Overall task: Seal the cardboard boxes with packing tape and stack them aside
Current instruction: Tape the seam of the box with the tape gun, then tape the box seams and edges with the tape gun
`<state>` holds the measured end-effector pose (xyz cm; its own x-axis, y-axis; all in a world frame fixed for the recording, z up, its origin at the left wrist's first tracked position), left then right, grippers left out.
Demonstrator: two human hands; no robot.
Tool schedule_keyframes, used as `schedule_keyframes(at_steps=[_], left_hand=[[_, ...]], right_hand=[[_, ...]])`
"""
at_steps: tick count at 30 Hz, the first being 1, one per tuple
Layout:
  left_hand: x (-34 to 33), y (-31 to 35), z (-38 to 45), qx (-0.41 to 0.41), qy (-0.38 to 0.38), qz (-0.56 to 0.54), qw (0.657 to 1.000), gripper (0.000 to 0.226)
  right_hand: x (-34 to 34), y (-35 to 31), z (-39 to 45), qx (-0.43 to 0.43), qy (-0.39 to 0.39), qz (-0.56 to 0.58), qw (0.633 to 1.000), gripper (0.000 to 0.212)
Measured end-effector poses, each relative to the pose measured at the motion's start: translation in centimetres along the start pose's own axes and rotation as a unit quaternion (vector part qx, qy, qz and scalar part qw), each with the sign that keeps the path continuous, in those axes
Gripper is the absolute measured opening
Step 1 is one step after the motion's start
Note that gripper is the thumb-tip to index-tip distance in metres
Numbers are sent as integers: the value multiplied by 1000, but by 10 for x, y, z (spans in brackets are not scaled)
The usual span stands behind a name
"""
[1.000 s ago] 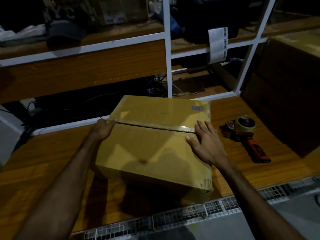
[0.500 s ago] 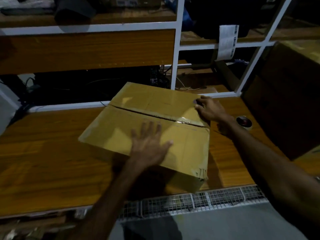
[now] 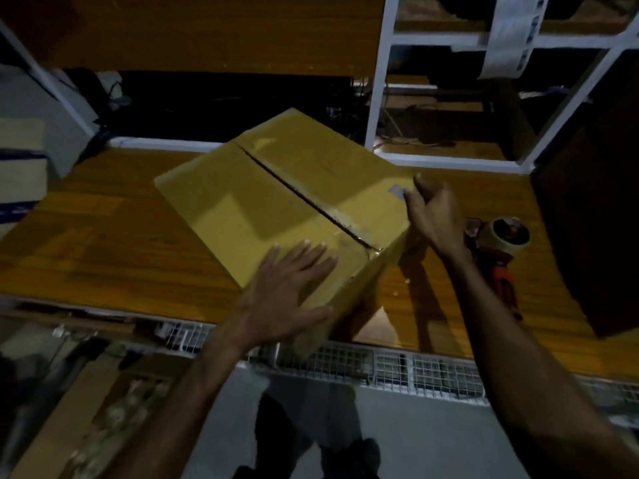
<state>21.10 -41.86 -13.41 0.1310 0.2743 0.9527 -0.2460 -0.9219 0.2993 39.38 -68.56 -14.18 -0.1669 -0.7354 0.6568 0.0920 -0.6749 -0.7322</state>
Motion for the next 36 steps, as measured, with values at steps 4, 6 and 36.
schedule_keyframes(at_steps=[4, 6, 36], left_hand=[[20, -47, -53, 56, 3, -99, 993, 77], [28, -71, -71, 80, 9, -118, 990, 75], [20, 13, 49, -73, 14, 14, 997, 61]], right_hand=[[1, -12, -75, 18, 28, -81, 996, 57], [-2, -22, -113, 33, 42, -94, 994, 58], [50, 68, -100, -86, -114, -121, 982, 42]])
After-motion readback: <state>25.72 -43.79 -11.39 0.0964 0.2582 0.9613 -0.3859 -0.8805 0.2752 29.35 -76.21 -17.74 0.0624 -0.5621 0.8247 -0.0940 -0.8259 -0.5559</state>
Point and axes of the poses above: each hand's wrist, its own z-axis towards the middle knuckle, its own x-axis out of the back of the hand, y = z × x, the point moved 7 cm from there along z, towards the middle knuckle, and after that the axes turned 6 degrees about x, right-handed, at the moved point
